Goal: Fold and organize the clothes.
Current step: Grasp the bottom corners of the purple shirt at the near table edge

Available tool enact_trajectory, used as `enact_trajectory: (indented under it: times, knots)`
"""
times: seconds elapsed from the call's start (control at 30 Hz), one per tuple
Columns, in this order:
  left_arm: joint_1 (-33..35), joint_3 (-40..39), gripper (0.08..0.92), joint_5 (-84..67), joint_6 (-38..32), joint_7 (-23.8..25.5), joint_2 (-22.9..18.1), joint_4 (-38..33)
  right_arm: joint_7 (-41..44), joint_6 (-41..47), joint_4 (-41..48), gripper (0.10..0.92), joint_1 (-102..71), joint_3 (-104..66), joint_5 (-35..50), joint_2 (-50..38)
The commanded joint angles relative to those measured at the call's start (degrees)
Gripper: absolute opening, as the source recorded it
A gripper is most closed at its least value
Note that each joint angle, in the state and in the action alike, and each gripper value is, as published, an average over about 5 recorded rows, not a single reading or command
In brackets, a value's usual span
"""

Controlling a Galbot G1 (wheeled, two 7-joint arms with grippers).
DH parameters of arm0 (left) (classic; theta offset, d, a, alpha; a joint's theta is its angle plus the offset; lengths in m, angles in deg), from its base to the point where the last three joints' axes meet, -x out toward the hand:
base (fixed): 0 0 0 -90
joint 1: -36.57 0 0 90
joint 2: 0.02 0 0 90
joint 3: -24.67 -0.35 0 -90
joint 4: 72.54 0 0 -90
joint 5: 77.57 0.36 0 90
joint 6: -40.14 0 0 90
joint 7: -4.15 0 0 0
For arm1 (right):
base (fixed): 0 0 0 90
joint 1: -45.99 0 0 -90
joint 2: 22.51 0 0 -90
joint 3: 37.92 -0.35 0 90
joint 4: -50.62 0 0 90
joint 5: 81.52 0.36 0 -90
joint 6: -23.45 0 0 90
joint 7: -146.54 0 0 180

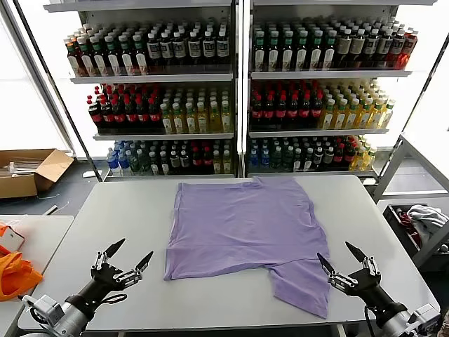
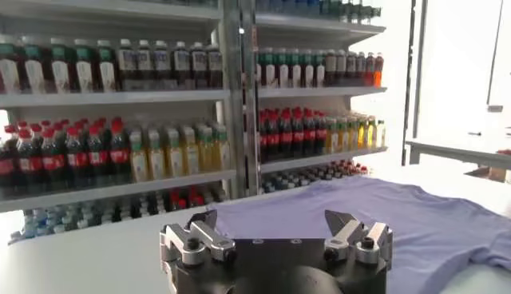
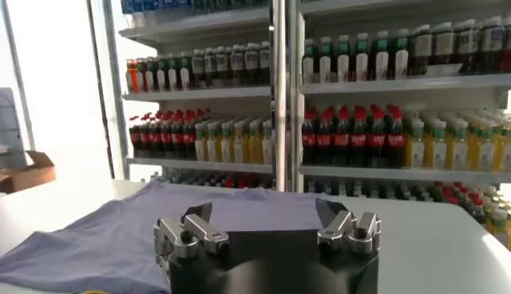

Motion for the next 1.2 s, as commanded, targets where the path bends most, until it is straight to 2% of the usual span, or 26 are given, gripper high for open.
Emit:
enact_trajectory:
  times: [0.03,0.3,0.57,1.1,1.2]
  knots:
    - [-0.33,-8.39,0.823,-0.38,4.5,-5.03,7.81,-0.15,-6.09,5.43,-1.96,0.823,-1.69,3.16,-0.12,-4.95]
    - [-4.12,-13.85,0.823,-1.34,6.79,-7.29,7.47,3.53,-9.9,8.27,-1.13,0.823,-2.4,5.74,1.06,-2.8]
    - [-5.04,-15.24,0.823,-1.03,10.8,-11.91,7.06,3.46,-12.37,9.06,-0.84,0.823,-4.11,7.6,1.84,-1.87]
    - [-8.11,-16.93,0.822,-1.57,9.53,-11.8,3.47,8.34,-13.17,8.15,0.64,0.821,-6.65,6.73,2.21,-0.4]
    - [-8.19,-16.96,0.823,-1.65,9.3,-11.64,3.42,8.64,-12.76,8.09,0.7,0.788,-6.7,8.0,1.79,0.03]
